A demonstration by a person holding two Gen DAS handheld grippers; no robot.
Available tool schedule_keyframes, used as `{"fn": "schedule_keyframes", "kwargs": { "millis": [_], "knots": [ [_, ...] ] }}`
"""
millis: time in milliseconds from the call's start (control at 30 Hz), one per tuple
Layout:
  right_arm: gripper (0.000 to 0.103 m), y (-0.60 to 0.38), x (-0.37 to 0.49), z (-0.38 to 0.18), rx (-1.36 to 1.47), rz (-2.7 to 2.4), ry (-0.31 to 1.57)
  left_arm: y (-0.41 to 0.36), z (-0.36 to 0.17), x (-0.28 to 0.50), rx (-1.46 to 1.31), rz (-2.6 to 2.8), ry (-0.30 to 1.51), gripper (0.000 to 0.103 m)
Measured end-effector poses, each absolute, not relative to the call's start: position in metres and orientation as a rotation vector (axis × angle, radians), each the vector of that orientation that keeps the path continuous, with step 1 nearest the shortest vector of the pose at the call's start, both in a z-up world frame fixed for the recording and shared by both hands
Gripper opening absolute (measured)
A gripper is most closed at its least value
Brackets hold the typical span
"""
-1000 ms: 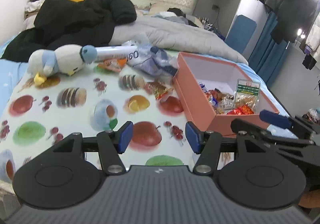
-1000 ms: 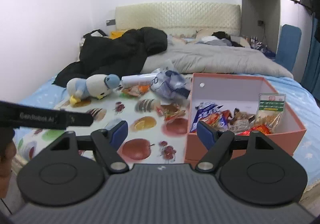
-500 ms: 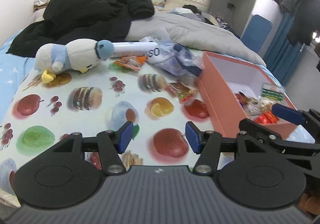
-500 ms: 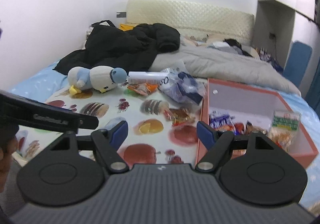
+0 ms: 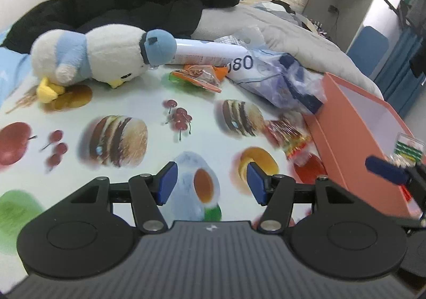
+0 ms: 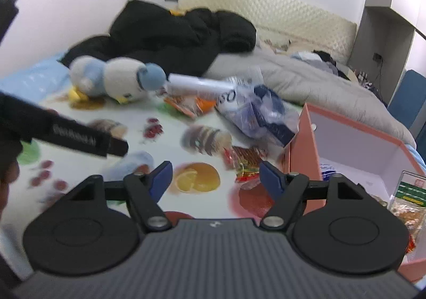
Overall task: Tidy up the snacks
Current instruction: 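Withdraw both tools from the pink box back toward the snack pile, then grasp the orange wrapped snack with the left gripper while the right grasps a meat-strip pack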
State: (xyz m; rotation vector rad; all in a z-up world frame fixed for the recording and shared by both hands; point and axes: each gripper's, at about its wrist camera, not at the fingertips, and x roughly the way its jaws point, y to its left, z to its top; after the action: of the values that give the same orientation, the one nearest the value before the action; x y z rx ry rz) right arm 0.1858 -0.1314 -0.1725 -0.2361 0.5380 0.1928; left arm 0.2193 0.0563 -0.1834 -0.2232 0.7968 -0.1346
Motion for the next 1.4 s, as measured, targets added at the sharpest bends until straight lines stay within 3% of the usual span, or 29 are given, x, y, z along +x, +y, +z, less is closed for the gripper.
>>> {"fn": "schedule_keyframes", "kwargs": {
  "millis": [333, 567, 667, 767, 867, 933, 1400],
  "knots": [
    [0.066, -0.114, 0.252, -0.238, -0.521, 0.068, 0.593, 0.065, -0.228, 0.315, -0.376, -0.159, 0.813, 0.064],
    [0.066, -0.115, 0.29, -0.251, -0.421, 0.073, 0.629, 0.077, -0.241, 0.365, -0.511, -0.178, 0.765, 0.074],
    [0.067, -0.118, 0.309, -0.248, -0.333, 0.08, 0.626, 0.081, -0.249, 0.386, -0.588, -0.173, 0.765, 0.077],
    [0.08, -0.121, 0.329, -0.251, -0.284, 0.075, 0.627, 0.088, -0.261, 0.401, -0.706, -0.192, 0.776, 0.077],
    [0.081, -0.126, 0.346, -0.256, -0.241, 0.078, 0.64, 0.09, -0.268, 0.412, -0.757, -0.179, 0.763, 0.076],
    [0.09, -0.129, 0.357, -0.26, -0.228, 0.064, 0.649, 0.09, -0.274, 0.417, -0.789, -0.168, 0.763, 0.076],
    [0.091, -0.154, 0.384, -0.275, -0.015, 0.018, 0.717, 0.087, -0.284, 0.432, -0.92, -0.104, 0.698, 0.076]
  ]
}}
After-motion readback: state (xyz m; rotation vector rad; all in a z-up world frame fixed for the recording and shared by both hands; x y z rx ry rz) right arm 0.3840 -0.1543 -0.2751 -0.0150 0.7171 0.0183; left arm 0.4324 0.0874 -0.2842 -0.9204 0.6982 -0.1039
